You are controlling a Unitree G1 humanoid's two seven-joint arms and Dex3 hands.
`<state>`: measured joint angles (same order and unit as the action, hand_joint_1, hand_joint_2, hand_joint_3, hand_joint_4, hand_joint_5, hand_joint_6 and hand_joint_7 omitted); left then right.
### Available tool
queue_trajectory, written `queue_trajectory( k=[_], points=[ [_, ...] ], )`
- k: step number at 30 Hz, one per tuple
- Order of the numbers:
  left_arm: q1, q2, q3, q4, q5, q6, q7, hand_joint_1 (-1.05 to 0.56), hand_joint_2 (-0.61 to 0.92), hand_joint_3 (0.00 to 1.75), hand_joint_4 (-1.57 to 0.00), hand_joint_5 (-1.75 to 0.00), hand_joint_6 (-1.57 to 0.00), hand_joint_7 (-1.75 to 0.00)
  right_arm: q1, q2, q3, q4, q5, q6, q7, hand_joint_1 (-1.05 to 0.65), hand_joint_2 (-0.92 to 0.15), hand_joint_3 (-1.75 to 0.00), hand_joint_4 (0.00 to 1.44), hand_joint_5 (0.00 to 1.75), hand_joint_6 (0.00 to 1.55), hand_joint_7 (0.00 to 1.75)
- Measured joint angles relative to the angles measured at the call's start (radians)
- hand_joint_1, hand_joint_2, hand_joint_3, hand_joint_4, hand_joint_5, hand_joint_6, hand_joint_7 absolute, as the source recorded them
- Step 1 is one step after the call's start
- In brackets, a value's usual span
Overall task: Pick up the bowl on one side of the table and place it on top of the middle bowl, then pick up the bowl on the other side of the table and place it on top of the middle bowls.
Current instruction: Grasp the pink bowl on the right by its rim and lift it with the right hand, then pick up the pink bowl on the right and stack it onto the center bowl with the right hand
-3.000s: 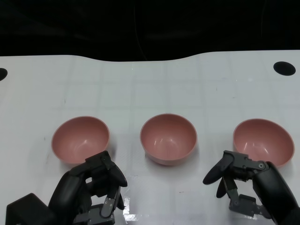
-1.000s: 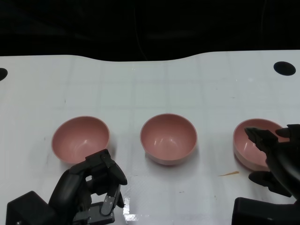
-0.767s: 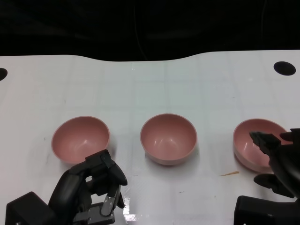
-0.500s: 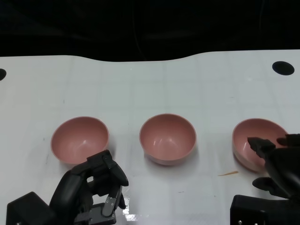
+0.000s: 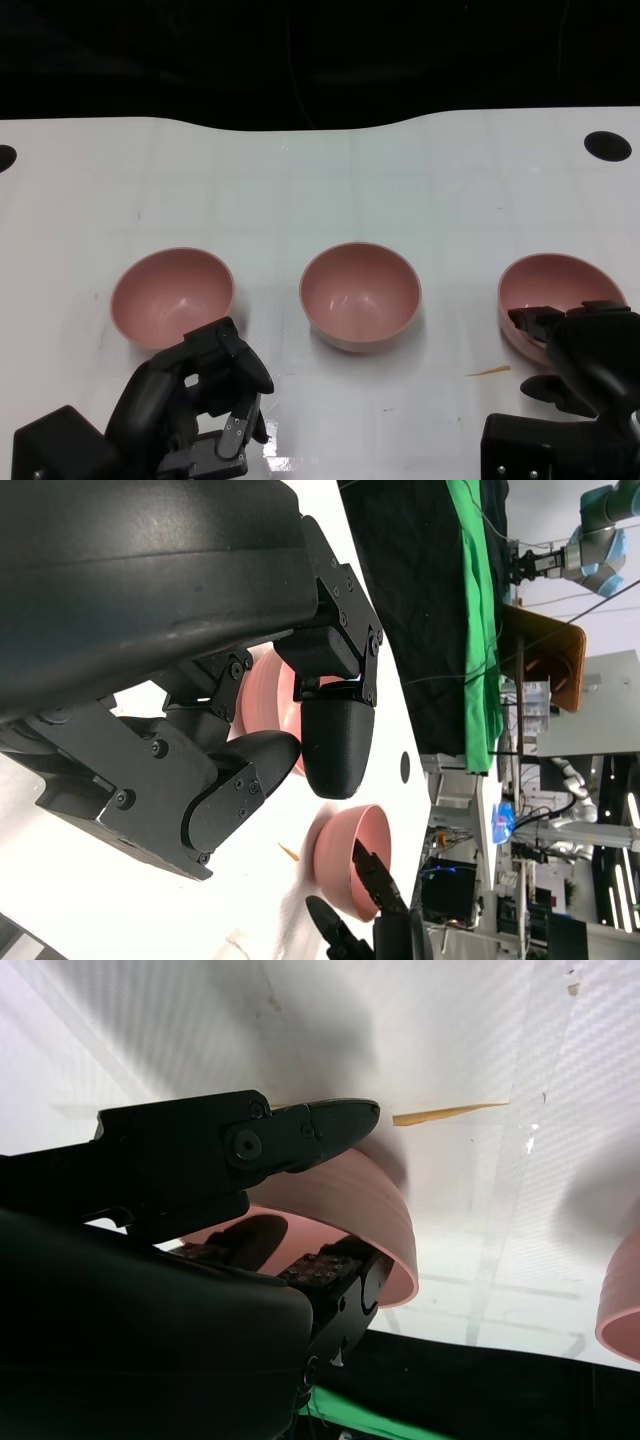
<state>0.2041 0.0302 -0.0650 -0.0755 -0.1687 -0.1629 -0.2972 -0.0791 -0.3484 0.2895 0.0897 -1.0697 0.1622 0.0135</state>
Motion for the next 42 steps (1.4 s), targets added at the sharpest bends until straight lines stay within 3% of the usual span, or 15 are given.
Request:
queue_trajectory(
  k=[1,2,4,6,8,9,11,12,14,19,31,42],
  points=[
    [0.0,0.0,0.0,0.0,-0.001,0.0,0.0,-0.09,0.51,1.23,-0.79,-1.75,-0.7,-1.5,-0.002,-0.003,0.001,0.012,0.007,-0.008,-0.021,-0.27,-0.92,-0.05,0.76,1.1,0.82,0.06],
    [0.0,0.0,0.0,0.0,-0.002,0.0,0.0,-0.09,0.51,1.23,-0.79,-1.75,-0.7,-1.5,-0.003,-0.007,0.002,0.022,0.017,-0.018,-0.042,-0.24,-0.92,-0.09,0.79,1.31,0.93,0.08],
    [0.0,0.0,0.0,0.0,-0.002,0.0,0.0,-0.09,0.51,1.23,-0.79,-1.75,-0.7,-1.5,-0.003,-0.011,0.001,0.04,0.044,-0.036,-0.076,-0.21,-0.92,-0.11,0.84,1.36,1.05,0.09],
    [0.0,0.0,0.0,0.0,-0.002,0.0,0.0,-0.09,0.51,1.23,-0.79,-1.75,-0.7,-1.5,-0.003,-0.012,0.0,0.055,0.072,-0.055,-0.108,-0.19,-0.92,-0.14,0.86,1.58,1.22,0.14],
    [0.0,0.0,0.0,0.0,-0.002,0.0,0.0,-0.09,0.51,1.23,-0.79,-1.75,-0.7,-1.5,-0.005,-0.015,-0.001,0.067,0.088,-0.074,-0.145,-0.19,-0.92,-0.15,0.85,1.7,1.28,0.15],
    [0.0,0.0,0.0,0.0,-0.002,0.0,0.0,-0.09,0.51,1.23,-0.79,-1.75,-0.7,-1.5,-0.007,-0.016,-0.001,0.074,0.094,-0.081,-0.162,-0.18,-0.87,-0.23,0.92,1.73,1.12,0.7],
    [0.0,0.0,0.0,0.0,-0.002,0.0,0.0,-0.1,0.51,1.23,-0.79,-1.75,-0.7,-1.51,-0.009,-0.019,-0.001,0.083,0.103,-0.093,-0.196,-0.18,-0.74,-0.49,0.96,1.74,0.86,1.33],
    [0.0,0.0,0.0,0.0,-0.002,0.0,0.0,-0.1,0.51,1.23,-0.79,-1.75,-0.7,-1.51,-0.011,-0.02,-0.001,0.086,0.105,-0.098,-0.211,-0.18,-0.61,-0.72,0.97,1.74,0.78,1.58],
    [0.0,0.0,0.0,-0.002,-0.002,0.001,0.0,-0.1,0.51,1.24,-0.79,-1.75,-0.7,-1.51,-0.013,-0.024,-0.002,0.093,0.11,-0.107,-0.238,-0.18,-0.53,-0.89,0.96,1.75,0.73,1.7],
    [0.0,0.0,0.0,-0.01,0.001,0.003,0.0,-0.1,0.5,1.25,-0.8,-1.75,-0.7,-1.51,-0.013,-0.024,-0.012,0.108,0.147,-0.151,-0.315,-0.14,-0.39,-1.09,0.95,1.75,0.72,1.75],
    [0.0,0.0,0.0,-0.012,0.001,0.01,0.0,-0.11,0.51,1.23,-0.79,-1.75,-0.69,-1.51,-0.011,-0.025,-0.017,0.054,0.167,-0.236,-0.466,-0.14,-0.31,-1.38,0.98,1.75,0.75,1.74],
    [0.0,0.0,-0.001,-0.012,0.006,0.012,0.003,-0.1,0.51,1.23,-0.78,-1.75,-0.69,-1.51,-0.008,-0.007,-0.009,-0.044,0.199,-0.304,-0.461,-0.16,-0.23,-1.47,0.99,1.75,0.79,1.66]
  ],
)
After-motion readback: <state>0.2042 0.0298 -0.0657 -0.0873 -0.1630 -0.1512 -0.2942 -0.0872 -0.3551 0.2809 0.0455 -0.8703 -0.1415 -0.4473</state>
